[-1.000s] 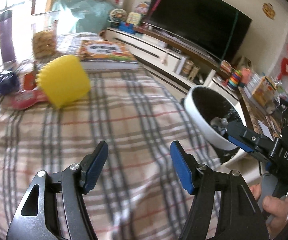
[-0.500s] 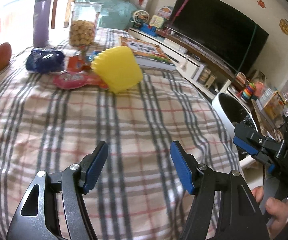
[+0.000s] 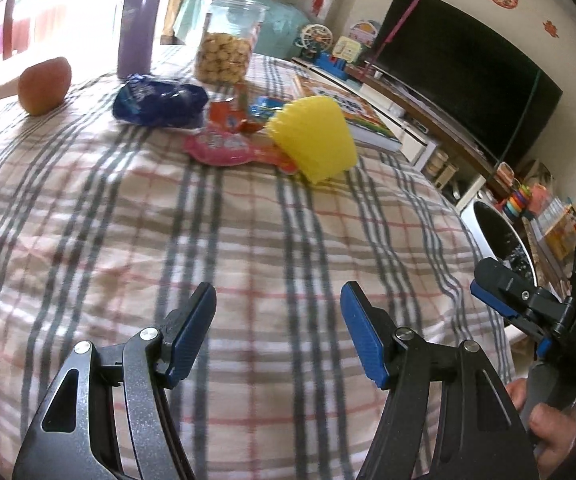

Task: Collect trash
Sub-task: 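Grasp the blue plastic bag with the left tool while the right tool grasps the yellow foam sleeve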

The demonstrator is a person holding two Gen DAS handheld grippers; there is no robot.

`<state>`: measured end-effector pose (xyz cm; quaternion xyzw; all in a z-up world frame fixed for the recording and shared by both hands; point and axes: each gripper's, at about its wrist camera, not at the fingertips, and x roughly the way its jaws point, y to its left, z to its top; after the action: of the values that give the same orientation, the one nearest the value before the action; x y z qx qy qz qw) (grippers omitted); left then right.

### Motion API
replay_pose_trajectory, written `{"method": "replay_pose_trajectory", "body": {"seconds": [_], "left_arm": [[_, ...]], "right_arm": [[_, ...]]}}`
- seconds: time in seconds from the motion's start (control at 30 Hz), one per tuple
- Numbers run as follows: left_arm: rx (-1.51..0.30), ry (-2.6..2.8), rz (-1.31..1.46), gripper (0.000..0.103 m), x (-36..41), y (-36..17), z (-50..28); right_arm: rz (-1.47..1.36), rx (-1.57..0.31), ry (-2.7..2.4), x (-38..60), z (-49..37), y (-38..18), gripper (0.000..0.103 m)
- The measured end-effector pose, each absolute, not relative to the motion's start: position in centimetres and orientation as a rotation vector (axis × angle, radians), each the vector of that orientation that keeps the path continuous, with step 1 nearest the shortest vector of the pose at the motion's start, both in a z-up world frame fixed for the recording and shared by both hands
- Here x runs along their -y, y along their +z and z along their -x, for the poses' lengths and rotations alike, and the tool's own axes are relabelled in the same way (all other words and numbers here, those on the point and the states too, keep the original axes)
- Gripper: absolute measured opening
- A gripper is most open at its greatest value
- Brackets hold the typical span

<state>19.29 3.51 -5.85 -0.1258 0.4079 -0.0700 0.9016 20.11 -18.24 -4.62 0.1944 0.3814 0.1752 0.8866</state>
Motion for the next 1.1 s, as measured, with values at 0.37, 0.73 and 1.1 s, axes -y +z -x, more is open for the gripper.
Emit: {"method": "replay_pose_trajectory", "body": {"seconds": [0.37,0.73,1.1], "left_arm": [[-0.834,-0.103,0.262,0.067,-5.9,-5.6,-20.5],[-0.806,-0.045,0.252,0.069,-8.7,-4.8,-23.9],[-0.806,0.004,0.277,0.076,-10.7,-4.2,-30.3]], "right_arm": [[-0.349,-0.794,0.422,15.3,-22.3,-4.4,0.091],[-0.322,-0.813,0.455,13.5,-25.9,-4.6,0.091],[-0.316,-0.847,0.501,11.5,-30.9,-5.4,0.091]]}}
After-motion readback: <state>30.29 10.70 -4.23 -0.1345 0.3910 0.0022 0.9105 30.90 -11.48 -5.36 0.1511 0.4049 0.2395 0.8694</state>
